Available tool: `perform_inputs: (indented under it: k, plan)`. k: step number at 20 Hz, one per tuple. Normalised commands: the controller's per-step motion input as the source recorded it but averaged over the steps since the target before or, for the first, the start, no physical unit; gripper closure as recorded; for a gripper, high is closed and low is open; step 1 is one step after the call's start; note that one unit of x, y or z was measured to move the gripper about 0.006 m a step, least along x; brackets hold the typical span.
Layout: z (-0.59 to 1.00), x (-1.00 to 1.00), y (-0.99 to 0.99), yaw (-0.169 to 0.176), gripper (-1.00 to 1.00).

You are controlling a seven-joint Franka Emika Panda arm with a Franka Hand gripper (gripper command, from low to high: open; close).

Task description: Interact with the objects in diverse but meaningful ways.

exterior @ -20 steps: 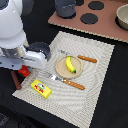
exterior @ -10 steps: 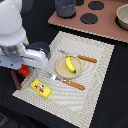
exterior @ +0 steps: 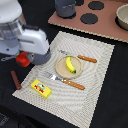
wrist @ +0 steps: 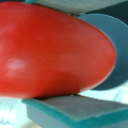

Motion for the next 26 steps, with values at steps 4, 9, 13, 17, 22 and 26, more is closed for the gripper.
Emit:
perform_inputs:
  k: [4, 9, 13, 17, 22, 26]
  plan:
    - [0.38, 0.54, 0.96, 0.001, 1.00]
    - [0.21, 0.40, 0.96, 0.023, 1.00]
    - [0.06, 0.36, 0.92, 0.049, 1.00]
    - [-0.07, 0.09, 0.63, 0.126, 1.00]
    - [-0.18, -0.12, 0.28, 0.188, 1.00]
    - [-0.19, -0.18, 0.13, 0.194, 1.00]
